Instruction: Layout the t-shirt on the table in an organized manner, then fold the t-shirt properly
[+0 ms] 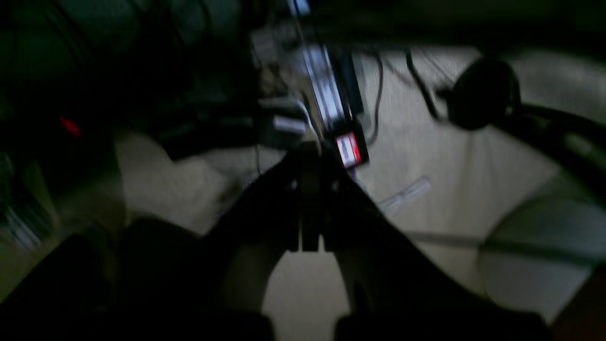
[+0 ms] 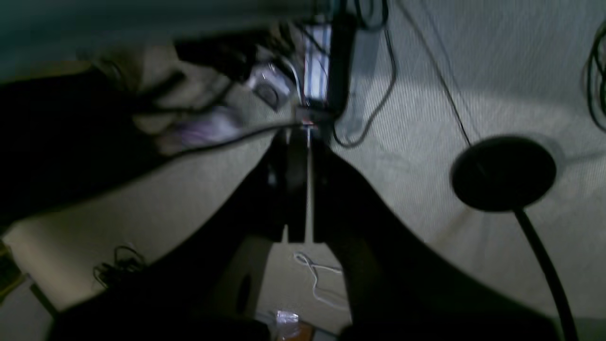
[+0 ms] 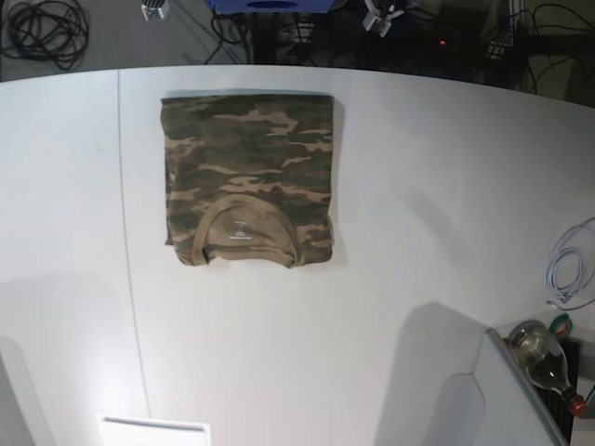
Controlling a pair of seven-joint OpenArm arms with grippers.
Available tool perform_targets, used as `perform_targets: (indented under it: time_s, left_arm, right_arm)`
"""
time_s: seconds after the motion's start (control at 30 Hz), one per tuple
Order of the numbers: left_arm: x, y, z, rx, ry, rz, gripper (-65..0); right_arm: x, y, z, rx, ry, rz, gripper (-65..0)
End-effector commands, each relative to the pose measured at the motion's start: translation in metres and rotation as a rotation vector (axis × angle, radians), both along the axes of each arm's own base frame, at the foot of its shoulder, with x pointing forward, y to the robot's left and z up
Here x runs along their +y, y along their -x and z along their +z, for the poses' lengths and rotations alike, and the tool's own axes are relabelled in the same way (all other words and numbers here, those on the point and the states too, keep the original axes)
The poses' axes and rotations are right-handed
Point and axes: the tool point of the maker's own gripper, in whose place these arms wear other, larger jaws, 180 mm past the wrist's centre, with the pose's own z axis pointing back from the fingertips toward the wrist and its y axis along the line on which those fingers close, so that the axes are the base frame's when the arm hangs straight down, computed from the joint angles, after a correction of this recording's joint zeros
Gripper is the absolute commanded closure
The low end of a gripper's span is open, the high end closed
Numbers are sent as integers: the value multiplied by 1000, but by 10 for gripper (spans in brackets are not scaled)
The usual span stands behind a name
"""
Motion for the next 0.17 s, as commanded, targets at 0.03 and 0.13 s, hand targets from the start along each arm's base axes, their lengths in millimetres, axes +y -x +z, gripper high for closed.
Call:
perform_targets:
  time_s: [0.03,0.13]
  left_arm:
    - [13,13,1,23,-15,1,0]
    - [15,13,1,23,-18,7,0]
  right_arm:
    - [8,-1,0,-3,-13,-6,-15]
    - [8,-9,0,-17,-14,-6,-15]
